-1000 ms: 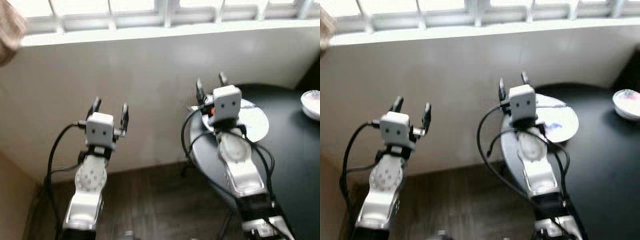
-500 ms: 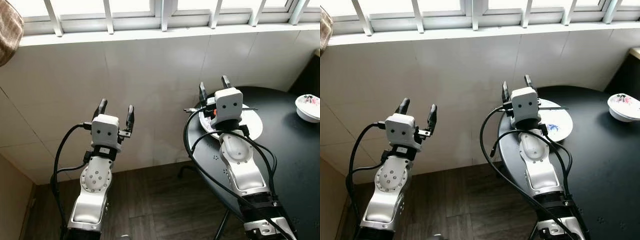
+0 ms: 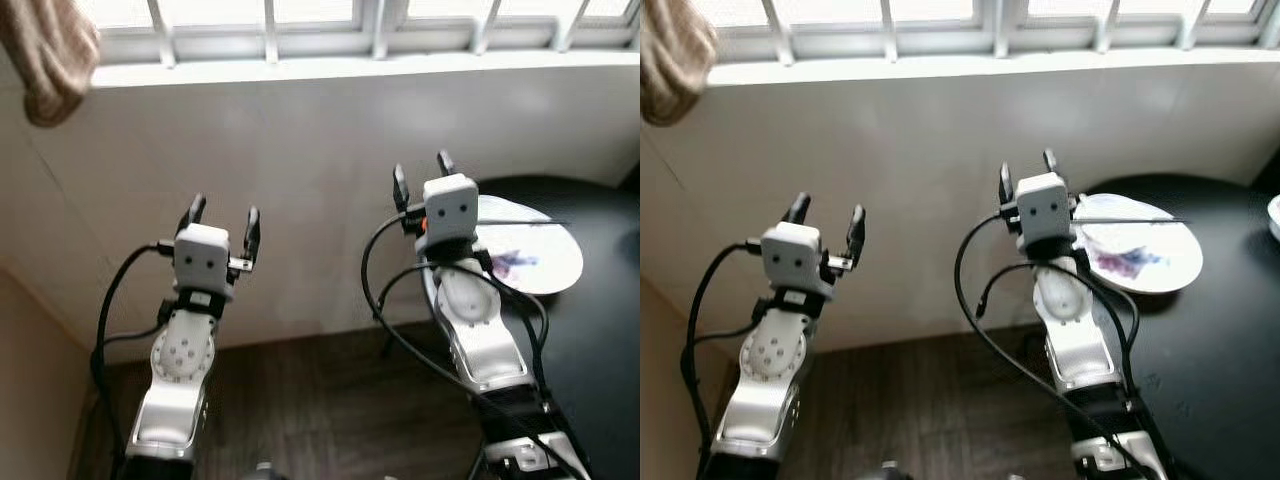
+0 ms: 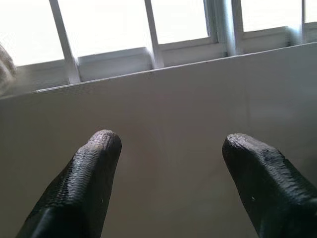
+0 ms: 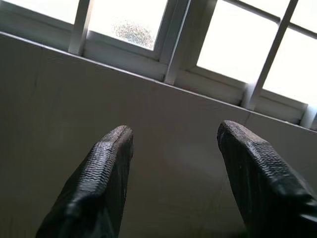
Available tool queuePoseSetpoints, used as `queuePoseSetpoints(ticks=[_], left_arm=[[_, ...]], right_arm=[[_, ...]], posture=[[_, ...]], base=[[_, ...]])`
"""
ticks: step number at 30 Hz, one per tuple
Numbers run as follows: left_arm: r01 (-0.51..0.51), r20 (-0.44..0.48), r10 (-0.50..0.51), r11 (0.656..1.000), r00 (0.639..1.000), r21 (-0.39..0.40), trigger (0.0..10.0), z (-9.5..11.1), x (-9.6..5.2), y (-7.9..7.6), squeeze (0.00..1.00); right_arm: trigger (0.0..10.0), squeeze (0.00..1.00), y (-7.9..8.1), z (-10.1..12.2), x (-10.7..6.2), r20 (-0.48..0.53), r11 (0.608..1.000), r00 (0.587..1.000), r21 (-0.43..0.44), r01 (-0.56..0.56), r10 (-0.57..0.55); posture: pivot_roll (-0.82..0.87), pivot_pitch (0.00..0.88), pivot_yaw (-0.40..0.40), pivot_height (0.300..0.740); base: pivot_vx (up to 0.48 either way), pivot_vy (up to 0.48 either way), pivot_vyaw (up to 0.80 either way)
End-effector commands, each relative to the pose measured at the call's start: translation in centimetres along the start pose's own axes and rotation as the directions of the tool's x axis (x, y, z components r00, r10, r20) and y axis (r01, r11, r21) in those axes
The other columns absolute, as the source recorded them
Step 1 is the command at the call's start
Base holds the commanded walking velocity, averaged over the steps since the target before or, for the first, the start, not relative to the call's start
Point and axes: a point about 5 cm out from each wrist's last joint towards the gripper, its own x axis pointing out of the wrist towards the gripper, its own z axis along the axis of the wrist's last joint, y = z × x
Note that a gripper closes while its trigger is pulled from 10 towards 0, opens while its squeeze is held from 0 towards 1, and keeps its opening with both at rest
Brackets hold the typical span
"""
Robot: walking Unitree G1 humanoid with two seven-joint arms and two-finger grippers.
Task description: Kitchen organization
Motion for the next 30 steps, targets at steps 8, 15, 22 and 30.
queuePoseSetpoints(ticks=[8,15,22,30], left_arm=[[0.014,0.004,-0.014,1.0,1.0,0.017,10.0,0.08,0.0,0.02,0.0],[0.014,0.004,-0.014,1.0,1.0,0.017,10.0,0.07,-0.06,0.01,0.0],[0.007,-0.004,-0.007,1.0,1.0,0.019,10.0,-0.04,0.01,-0.01,0.0],[0.006,0.001,-0.006,1.0,1.0,0.013,10.0,-0.01,-0.03,-0.05,0.0]], right_arm=[[10.0,0.0,-0.22,-0.06,0.1,-0.004,0.999,1.0,-0.028,0.018,-0.018],[10.0,0.0,-0.21,-0.13,0.14,-0.006,0.999,1.0,-0.047,0.019,-0.019],[10.0,0.0,-0.08,-0.12,0.19,0.0,0.996,1.0,-0.085,0.014,-0.014],[10.0,0.0,-0.04,-0.24,0.12,-0.003,0.995,1.0,-0.095,0.012,-0.012]], posture=[[0.03,0.008,-0.037,0.74],[0.03,0.003,-0.038,0.74],[0.03,0.001,-0.038,0.74],[0.03,0.0,-0.037,0.74]], base=[[0.186,0.0,0.0],[0.372,0.0,0.0],[0.266,0.0,0.0],[0.0,0.0,0.0]])
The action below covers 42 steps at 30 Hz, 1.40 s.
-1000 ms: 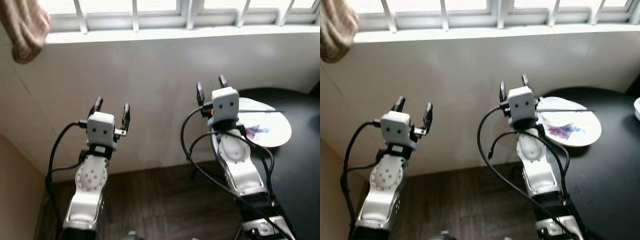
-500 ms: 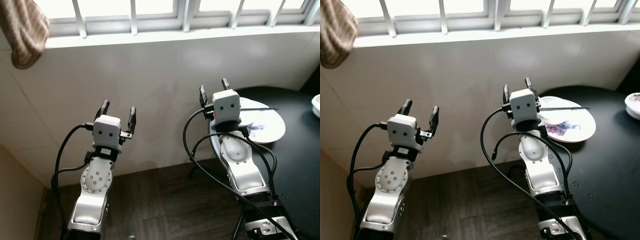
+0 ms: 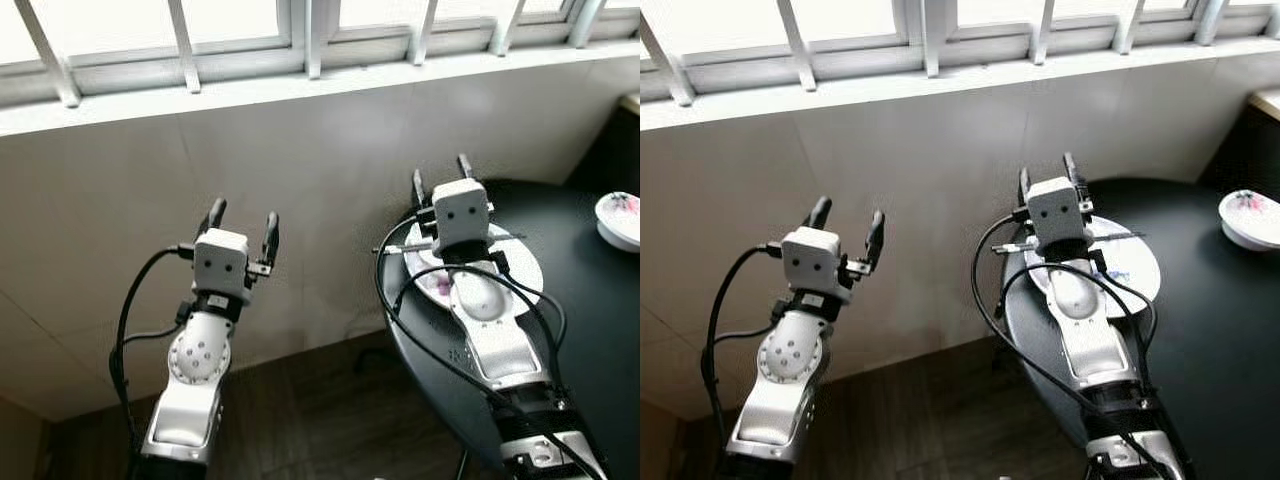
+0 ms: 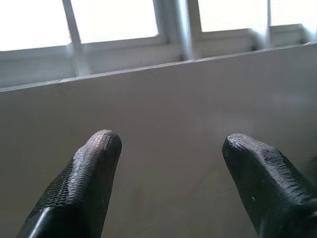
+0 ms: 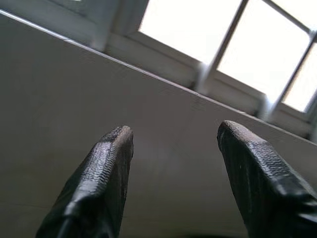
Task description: Kitchen organization
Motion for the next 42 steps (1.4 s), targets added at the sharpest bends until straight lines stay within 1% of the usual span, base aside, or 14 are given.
queuePoseSetpoints(ticks=[1,6,12,15,16,18,19,21,22,25,29,30,35,42], left_arm=[[-0.002,-0.004,0.002,1.0,1.0,0.002,10.0,-0.1,-0.2,0.0,0.0],[-0.006,-0.003,0.006,1.0,1.0,0.003,10.0,0.0,-0.1,0.1,0.0],[-0.005,-0.004,0.005,1.0,1.0,0.003,10.0,-0.1,-0.1,0.1,0.0],[-0.004,-0.005,0.004,1.0,1.0,0.004,10.0,-0.1,-0.1,0.0,0.0],[-0.004,-0.005,0.004,1.0,1.0,0.004,10.0,-0.1,-0.1,0.0,0.0],[-0.004,-0.008,0.004,1.0,1.0,0.004,10.0,-0.1,-0.1,0.0,0.0],[-0.004,-0.009,0.004,1.0,1.0,0.004,10.0,-0.1,-0.1,0.0,0.0],[-0.003,-0.01,0.003,1.0,1.0,0.004,10.0,-0.1,-0.1,0.0,0.0],[-0.003,-0.01,0.003,1.0,1.0,0.004,10.0,-0.1,-0.1,0.0,0.0],[-0.004,-0.011,0.004,1.0,1.0,0.005,10.0,-0.2,-0.1,0.0,0.0],[-0.006,-0.012,0.006,1.0,1.0,0.005,10.0,-0.2,-0.1,0.1,0.0],[-0.004,-0.012,0.004,1.0,1.0,0.006,10.0,-0.2,-0.1,0.0,0.0],[-0.004,-0.012,0.004,1.0,1.0,0.006,10.0,-0.2,-0.1,0.0,0.0],[-0.002,-0.013,0.002,1.0,1.0,0.007,10.0,-0.2,-0.1,0.1,0.0]], right_arm=[[10.0,0.0,0.0,0.0,0.0,0.003,1.0,1.0,-0.019,-0.003,0.003],[10.0,0.0,0.0,0.1,0.0,0.004,0.999,1.0,-0.045,-0.013,0.013],[10.0,0.0,0.0,0.0,0.0,-0.007,0.997,1.0,-0.073,-0.026,0.026],[10.0,0.0,0.0,-0.9,0.1,-0.077,0.995,0.996,-0.091,-0.04,0.033],[10.0,0.0,0.0,-0.9,0.1,-0.077,0.995,0.996,-0.091,-0.04,0.033],[10.0,0.0,0.6,-2.7,-0.2,-0.196,0.975,0.976,-0.179,-0.129,0.093],[10.0,0.0,1.0,-4.2,-0.6,-0.288,0.938,0.949,-0.274,-0.213,0.132],[10.0,0.0,1.0,-4.7,-0.7,-0.317,0.929,0.939,-0.289,-0.233,0.136],[10.0,0.0,0.9,-5.4,-1.0,-0.361,0.929,0.924,-0.282,-0.238,0.128],[10.0,0.0,0.7,-5.6,-0.9,-0.381,0.914,0.915,-0.312,-0.26,0.13],[10.0,0.0,1.2,-5.7,-0.9,-0.391,0.888,0.902,-0.328,-0.322,0.183],[10.0,0.0,1.7,-5.7,-1.0,-0.4,0.866,0.886,-0.33,-0.377,0.233],[10.0,0.0,2.2,-5.9,-1.0,-0.426,0.832,0.858,-0.334,-0.444,0.286],[10.0,0.0,1.4,-6.2,-0.6,-0.454,0.804,0.837,-0.35,-0.481,0.304]], posture=[[0.03,0.0,-0.037,0.74],[0.03,0.004,-0.038,0.74],[0.03,0.007,-0.039,0.74],[0.03,0.008,-0.039,0.74],[0.03,0.008,-0.039,0.74],[0.03,0.008,-0.04,0.74],[0.03,0.009,-0.04,0.74],[0.03,0.01,-0.041,0.74],[0.03,0.01,-0.041,0.74],[0.03,0.011,-0.043,0.74],[0.03,0.011,-0.043,0.74],[0.03,0.011,-0.043,0.74],[0.03,0.012,-0.043,0.74],[0.03,0.012,-0.039,0.74]], base=[[0.0,0.0,0.0],[0.0,0.0,0.0],[0.0,0.0,0.75],[0.0,0.0,0.27],[0.0,0.0,0.0],[0.0,0.0,0.0],[0.0,0.0,0.0],[0.0,0.0,0.0],[0.0,0.0,0.0],[0.0,0.0,0.0],[0.0,0.0,0.0],[0.0,0.0,0.0],[0.0,0.0,0.0],[0.0,0.0,0.0]])
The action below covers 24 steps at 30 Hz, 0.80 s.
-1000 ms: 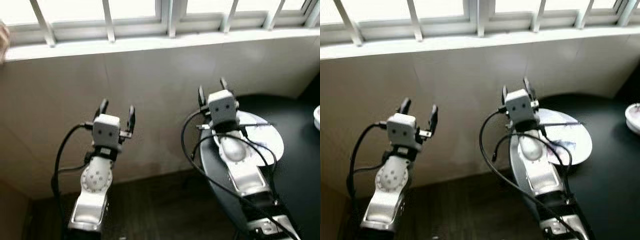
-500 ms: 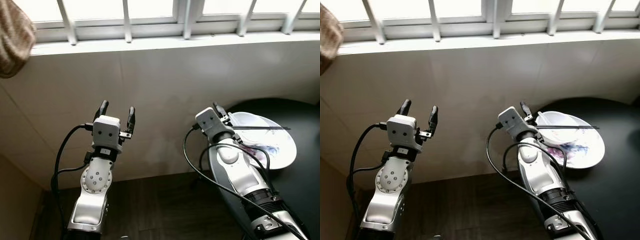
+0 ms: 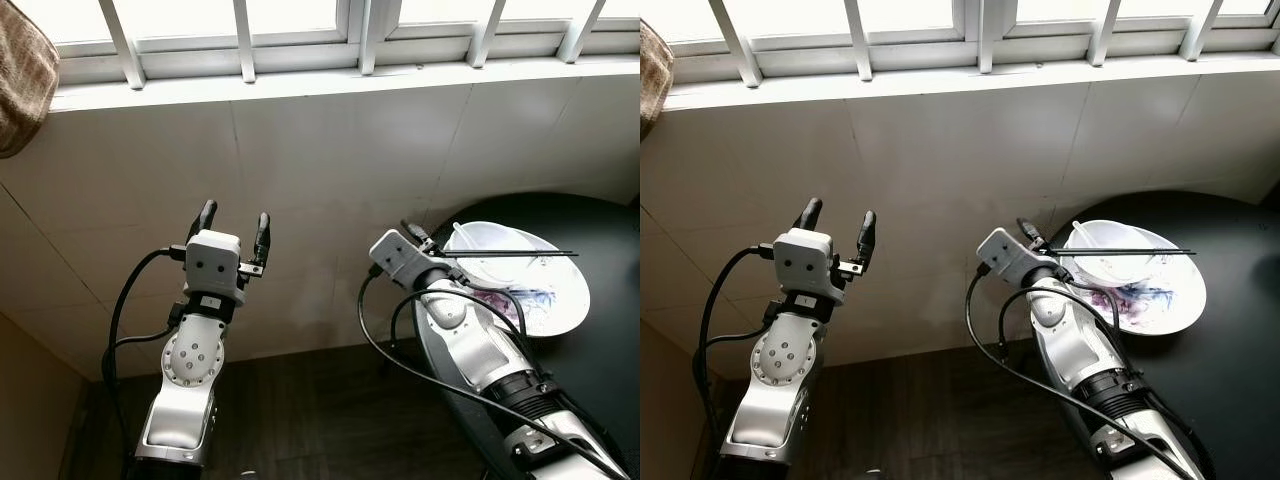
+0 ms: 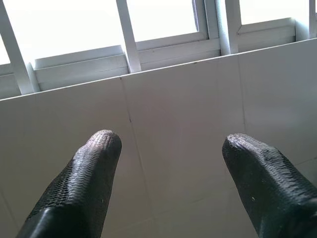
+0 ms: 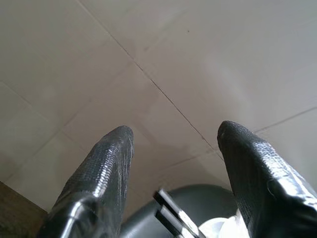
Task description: Kitchen organization
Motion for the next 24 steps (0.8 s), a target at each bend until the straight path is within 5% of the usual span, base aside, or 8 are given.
queuePoseSetpoints(ticks=[1,14,24], left_arm=[[0.009,-0.002,-0.009,1.0,1.0,0.006,10.0,0.0,0.1,0.0,0.0],[0.013,-0.004,-0.012,1.0,1.0,0.007,10.0,0.0,0.1,0.0,0.0],[0.012,-0.004,-0.012,1.0,1.0,0.009,10.0,-0.1,0.2,0.0,0.0]], right_arm=[[10.0,0.0,-0.8,-0.2,0.2,-0.013,0.999,1.0,-0.035,-0.008,0.007],[10.0,0.0,-1.2,-0.7,0.6,0.002,0.986,0.991,-0.093,-0.136,0.136],[10.0,0.0,-3.2,-1.6,1.5,-0.051,0.984,0.989,-0.113,-0.14,0.135]], posture=[[0.03,0.012,-0.039,0.74],[0.03,0.012,-0.036,0.74],[0.03,0.012,-0.038,0.74]], base=[[0.0,0.0,0.0],[0.0,0.0,0.0],[0.0,0.0,0.0]])
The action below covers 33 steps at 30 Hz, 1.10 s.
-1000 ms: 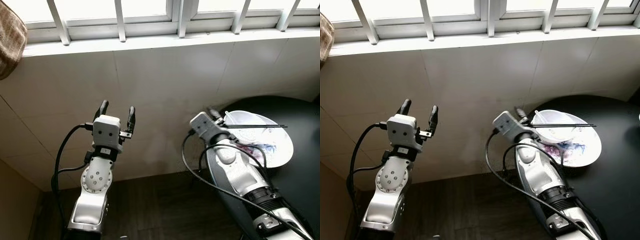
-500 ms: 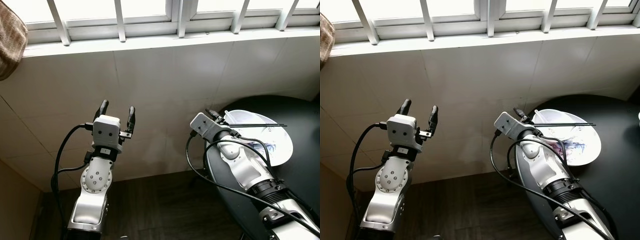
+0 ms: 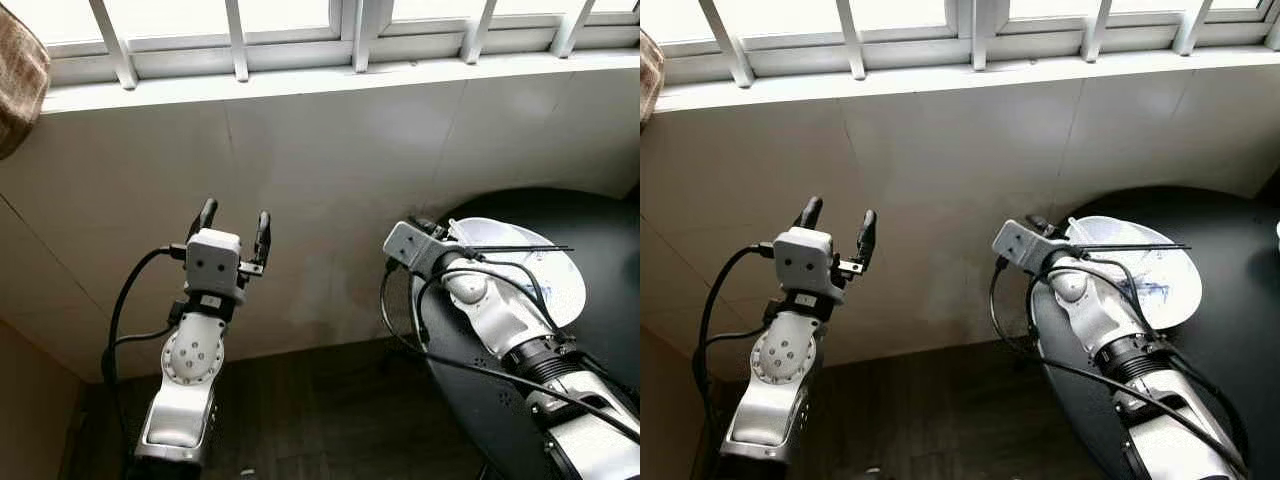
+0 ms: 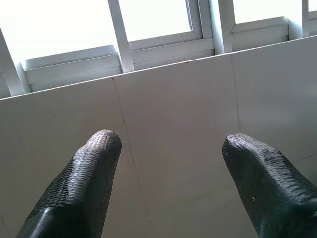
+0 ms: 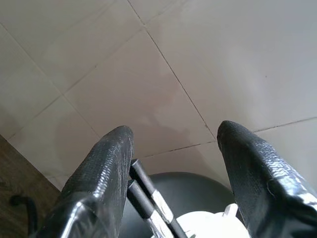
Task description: Kitchen organization
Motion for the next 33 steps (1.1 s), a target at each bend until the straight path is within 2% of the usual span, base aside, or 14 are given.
queuePoseSetpoints(ticks=[1,8,10,12,15,24,33], left_arm=[[0.009,-0.008,-0.009,1.0,1.0,0.007,10.0,-0.1,0.1,0.0,0.0],[0.01,-0.008,-0.01,1.0,1.0,0.008,10.0,-0.1,0.1,0.0,0.0],[0.01,-0.008,-0.01,1.0,1.0,0.008,10.0,-0.1,0.1,-0.1,0.0],[0.009,-0.008,-0.009,1.0,1.0,0.007,10.0,-0.2,0.1,-0.1,0.0],[0.007,-0.007,-0.007,1.0,1.0,0.008,10.0,-0.2,0.1,-0.1,0.0],[0.002,-0.004,-0.002,1.0,1.0,0.009,10.0,-0.1,0.1,-0.1,0.0],[0.003,-0.004,-0.002,1.0,1.0,0.006,10.0,-0.1,0.0,-0.2,0.0]], right_arm=[[10.0,0.0,-0.6,-0.3,0.0,-0.007,1.0,1.0,0.005,-0.003,0.003],[10.0,0.0,-0.8,-0.4,0.3,0.018,0.994,0.997,0.07,-0.081,0.08],[10.0,0.0,-1.3,-0.5,0.4,0.016,0.995,0.997,0.062,-0.078,0.077],[10.0,0.0,-2.6,-1.0,0.5,-0.003,0.997,0.998,0.033,-0.064,0.064],[10.0,0.0,-3.2,-1.3,0.5,-0.011,0.997,0.997,0.02,-0.073,0.073],[10.0,0.0,-2.5,-1.5,0.7,-0.013,0.987,0.987,0.033,-0.157,0.158],[10.0,0.0,-3.5,-1.4,0.7,0.005,0.991,0.994,0.073,-0.109,0.109]], posture=[[0.03,0.013,-0.039,0.74],[0.04,0.011,-0.039,0.74],[0.04,0.007,-0.041,0.74],[0.04,0.004,-0.044,0.74],[0.05,0.0,-0.047,0.74],[0.05,0.0,-0.051,0.74],[0.05,0.0,-0.053,0.74]], base=[[0.0,0.0,0.0],[0.0,0.0,0.0],[0.0,0.0,0.0],[0.0,0.0,0.0],[0.0,0.0,0.0],[0.0,0.0,0.0],[0.0,0.0,0.0]])
